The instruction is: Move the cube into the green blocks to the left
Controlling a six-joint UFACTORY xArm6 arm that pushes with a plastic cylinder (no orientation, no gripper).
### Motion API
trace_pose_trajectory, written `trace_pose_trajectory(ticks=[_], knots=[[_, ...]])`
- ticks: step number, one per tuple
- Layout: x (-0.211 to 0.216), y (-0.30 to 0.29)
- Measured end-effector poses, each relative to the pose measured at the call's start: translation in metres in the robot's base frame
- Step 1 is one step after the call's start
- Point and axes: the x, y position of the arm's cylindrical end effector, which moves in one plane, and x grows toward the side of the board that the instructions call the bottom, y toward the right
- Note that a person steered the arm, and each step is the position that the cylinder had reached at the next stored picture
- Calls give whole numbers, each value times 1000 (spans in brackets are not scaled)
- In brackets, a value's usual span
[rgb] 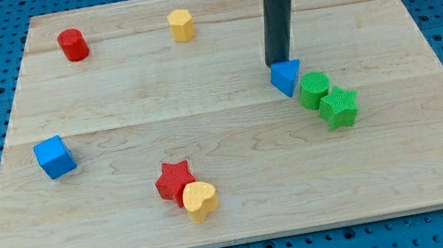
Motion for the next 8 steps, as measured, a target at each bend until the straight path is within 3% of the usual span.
trace_pose_trajectory(ticks=[1, 3, 5, 6, 8], knots=[[-18, -56], [-2, -265], [78, -366], [108, -316], [108, -191]])
